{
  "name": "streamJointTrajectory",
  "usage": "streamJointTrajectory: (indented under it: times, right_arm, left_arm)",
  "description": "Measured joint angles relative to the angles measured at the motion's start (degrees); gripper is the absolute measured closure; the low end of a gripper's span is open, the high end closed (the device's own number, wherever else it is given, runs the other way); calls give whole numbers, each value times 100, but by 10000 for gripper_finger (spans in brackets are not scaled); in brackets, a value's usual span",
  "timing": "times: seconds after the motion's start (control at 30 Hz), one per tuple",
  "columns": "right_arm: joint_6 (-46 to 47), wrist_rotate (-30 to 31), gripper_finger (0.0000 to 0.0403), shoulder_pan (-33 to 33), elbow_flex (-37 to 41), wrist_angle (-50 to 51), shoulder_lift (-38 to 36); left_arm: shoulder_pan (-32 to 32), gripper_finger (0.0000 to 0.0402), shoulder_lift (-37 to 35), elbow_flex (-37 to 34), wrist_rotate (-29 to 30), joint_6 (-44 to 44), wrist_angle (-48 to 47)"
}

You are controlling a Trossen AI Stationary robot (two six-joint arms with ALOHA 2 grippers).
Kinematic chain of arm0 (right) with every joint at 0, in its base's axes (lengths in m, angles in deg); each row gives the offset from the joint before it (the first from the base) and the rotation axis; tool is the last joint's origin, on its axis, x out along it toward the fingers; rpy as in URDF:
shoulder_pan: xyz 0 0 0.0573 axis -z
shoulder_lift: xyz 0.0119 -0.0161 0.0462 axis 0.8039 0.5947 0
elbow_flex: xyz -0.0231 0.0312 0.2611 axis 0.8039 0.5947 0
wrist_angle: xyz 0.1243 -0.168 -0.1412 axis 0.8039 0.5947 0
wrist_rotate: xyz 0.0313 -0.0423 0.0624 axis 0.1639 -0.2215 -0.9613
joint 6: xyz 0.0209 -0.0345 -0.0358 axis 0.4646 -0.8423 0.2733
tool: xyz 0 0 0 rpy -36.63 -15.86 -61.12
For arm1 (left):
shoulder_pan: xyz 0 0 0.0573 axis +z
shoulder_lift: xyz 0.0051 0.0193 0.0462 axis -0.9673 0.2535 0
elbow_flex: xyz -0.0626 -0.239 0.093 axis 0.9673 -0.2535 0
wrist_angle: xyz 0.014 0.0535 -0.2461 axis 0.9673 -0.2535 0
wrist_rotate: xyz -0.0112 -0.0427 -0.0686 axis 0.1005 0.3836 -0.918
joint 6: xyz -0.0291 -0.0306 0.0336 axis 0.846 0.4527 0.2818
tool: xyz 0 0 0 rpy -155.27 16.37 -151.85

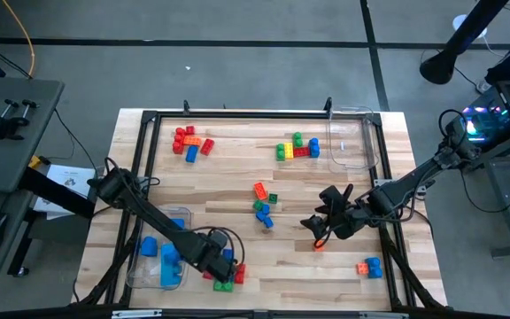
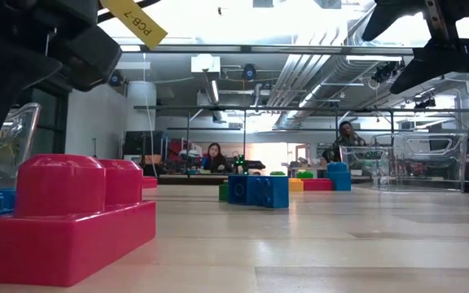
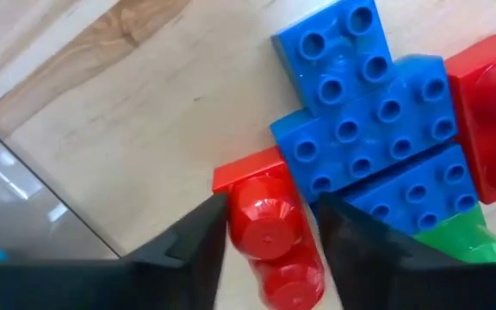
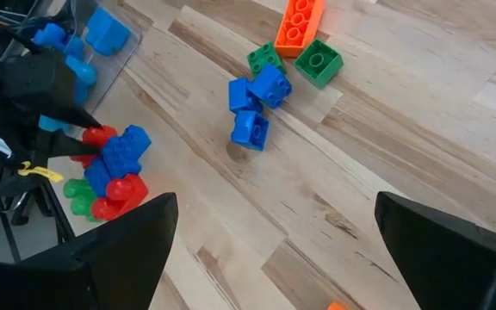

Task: Sort blocks by size
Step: Put the large red game piece into the bottom transparent bin

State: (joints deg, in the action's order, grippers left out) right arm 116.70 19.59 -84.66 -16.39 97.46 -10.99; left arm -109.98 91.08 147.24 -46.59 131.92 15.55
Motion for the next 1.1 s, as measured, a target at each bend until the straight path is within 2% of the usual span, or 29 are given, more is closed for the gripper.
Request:
streamJointTrajectory:
  times: [0.13,0.2,0.5,0.63,0.8,0.93,1.1]
  right_arm:
    - [0,0,14,0,0,0,0]
    - [0,-2,14,0,0,0,0]
    - [17,-2,14,0,0,-2,0]
    - [17,-2,14,0,0,-4,0]
    - [17,-4,14,0,0,-6,0]
    - [17,-4,14,0,0,-9,0]
    - [16,76,14,0,0,-49,0]
  left_arm:
    - [55,325,-12,-2,-4,-62,-14]
    - [67,344,-21,-2,-4,-136,11]
    - [390,345,-376,-15,168,-704,-204]
    - [634,344,-787,-15,527,-994,-796]
    - [885,345,-1629,-15,1151,-1195,-1201]
    - [673,345,-2422,-11,1636,-676,-1757]
    - [-183,345,-2984,-7,1950,795,-3056]
